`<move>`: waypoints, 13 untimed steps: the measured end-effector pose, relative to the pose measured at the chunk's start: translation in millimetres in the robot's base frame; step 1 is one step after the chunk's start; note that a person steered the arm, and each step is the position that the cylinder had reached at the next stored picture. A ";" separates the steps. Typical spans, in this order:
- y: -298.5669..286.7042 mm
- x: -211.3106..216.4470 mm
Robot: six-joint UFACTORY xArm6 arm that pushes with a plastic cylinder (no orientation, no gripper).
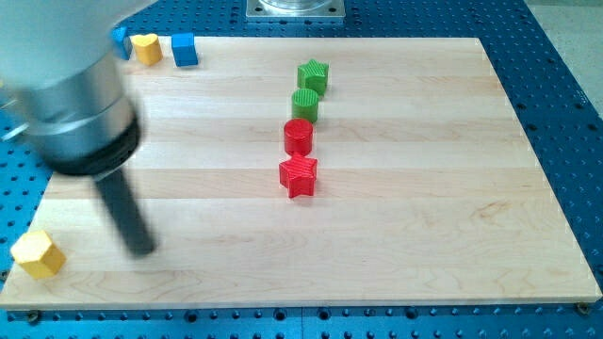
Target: Move the yellow hexagon diagonally top left to the red circle
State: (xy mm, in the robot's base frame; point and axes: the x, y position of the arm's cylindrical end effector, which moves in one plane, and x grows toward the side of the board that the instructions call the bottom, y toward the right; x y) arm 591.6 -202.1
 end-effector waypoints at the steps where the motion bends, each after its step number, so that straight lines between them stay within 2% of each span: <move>1: -74.9 23.7; 2: -96.9 -2.0; 3: -58.8 -42.8; 4: 20.3 -85.7; 7: 43.1 -69.5; 8: 73.2 -93.5; 9: 75.6 -139.9; 10: 77.8 -83.8; 11: 73.2 -102.4; 12: 75.2 -204.1; 13: 83.6 -163.4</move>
State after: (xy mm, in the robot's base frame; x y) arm 428.2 -118.5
